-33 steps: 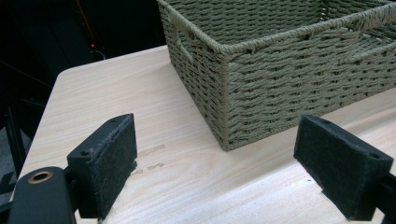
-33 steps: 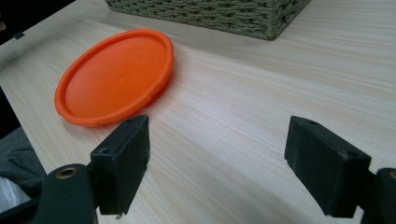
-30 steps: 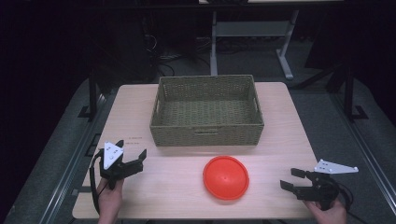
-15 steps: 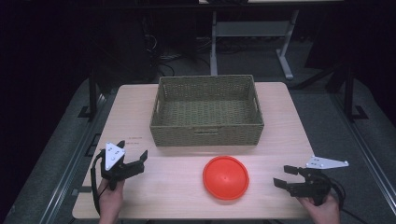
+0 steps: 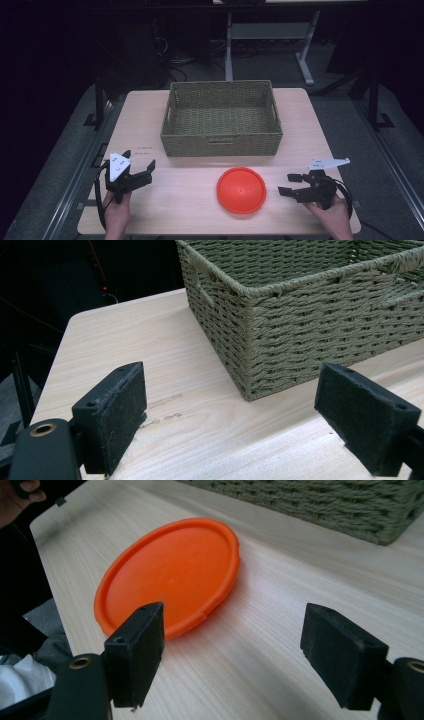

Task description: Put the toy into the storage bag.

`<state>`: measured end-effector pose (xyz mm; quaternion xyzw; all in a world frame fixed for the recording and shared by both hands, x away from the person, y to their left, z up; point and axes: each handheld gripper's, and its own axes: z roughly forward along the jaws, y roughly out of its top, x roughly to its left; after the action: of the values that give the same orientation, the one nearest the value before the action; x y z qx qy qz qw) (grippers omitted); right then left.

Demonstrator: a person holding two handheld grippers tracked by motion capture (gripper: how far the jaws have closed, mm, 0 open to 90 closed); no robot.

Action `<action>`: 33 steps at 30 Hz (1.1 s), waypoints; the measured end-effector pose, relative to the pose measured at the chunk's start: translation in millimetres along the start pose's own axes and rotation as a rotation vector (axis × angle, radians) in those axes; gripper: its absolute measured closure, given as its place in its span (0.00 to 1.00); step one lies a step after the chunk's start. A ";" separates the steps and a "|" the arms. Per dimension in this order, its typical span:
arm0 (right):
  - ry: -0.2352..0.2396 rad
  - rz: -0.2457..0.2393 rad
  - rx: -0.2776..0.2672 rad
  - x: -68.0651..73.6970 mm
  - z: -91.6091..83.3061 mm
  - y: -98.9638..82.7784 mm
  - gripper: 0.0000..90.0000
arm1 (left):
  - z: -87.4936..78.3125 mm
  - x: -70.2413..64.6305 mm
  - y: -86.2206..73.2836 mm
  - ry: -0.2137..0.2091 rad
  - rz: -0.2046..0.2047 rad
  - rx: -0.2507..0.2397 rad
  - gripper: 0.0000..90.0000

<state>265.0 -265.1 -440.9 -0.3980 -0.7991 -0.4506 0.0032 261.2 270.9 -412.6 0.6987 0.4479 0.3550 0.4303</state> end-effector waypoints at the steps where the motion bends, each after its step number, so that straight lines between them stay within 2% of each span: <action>1: 0.001 0.001 0.012 0.3 3.2 1.8 0.28 | 0.1 -0.2 0.2 0.000 0.003 0.000 0.14; 3: 0.007 0.003 0.043 1.0 11.9 6.8 0.30 | 0.6 -0.5 0.3 -0.002 0.007 -0.001 0.14; 9: 0.017 0.015 0.080 2.4 28.8 17.4 0.33 | 0.6 0.0 0.2 -0.003 0.003 -0.001 0.14; 12: 0.025 0.022 0.086 2.3 32.9 20.0 0.35 | 0.1 0.2 0.2 -0.001 0.000 -0.003 0.14; 23: 0.018 0.025 0.164 4.6 53.0 33.1 0.38 | 1.0 0.2 0.3 -0.004 0.006 -0.003 0.14; 27: 0.011 0.030 0.142 4.3 56.6 35.3 0.42 | 0.2 0.1 0.7 -0.001 0.004 -0.006 0.14; 30: -0.014 0.045 0.140 2.9 58.8 34.9 0.48 | 0.6 0.0 0.5 -0.004 0.003 -0.007 0.14; 33: -0.011 0.052 0.124 1.8 60.9 34.3 0.52 | 1.7 -1.7 1.0 -0.008 0.009 -0.004 0.14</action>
<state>307.1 -210.5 -451.8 -0.4201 -0.8149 -0.3978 0.0355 262.4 268.7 -412.5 0.7012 0.4426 0.3549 0.4317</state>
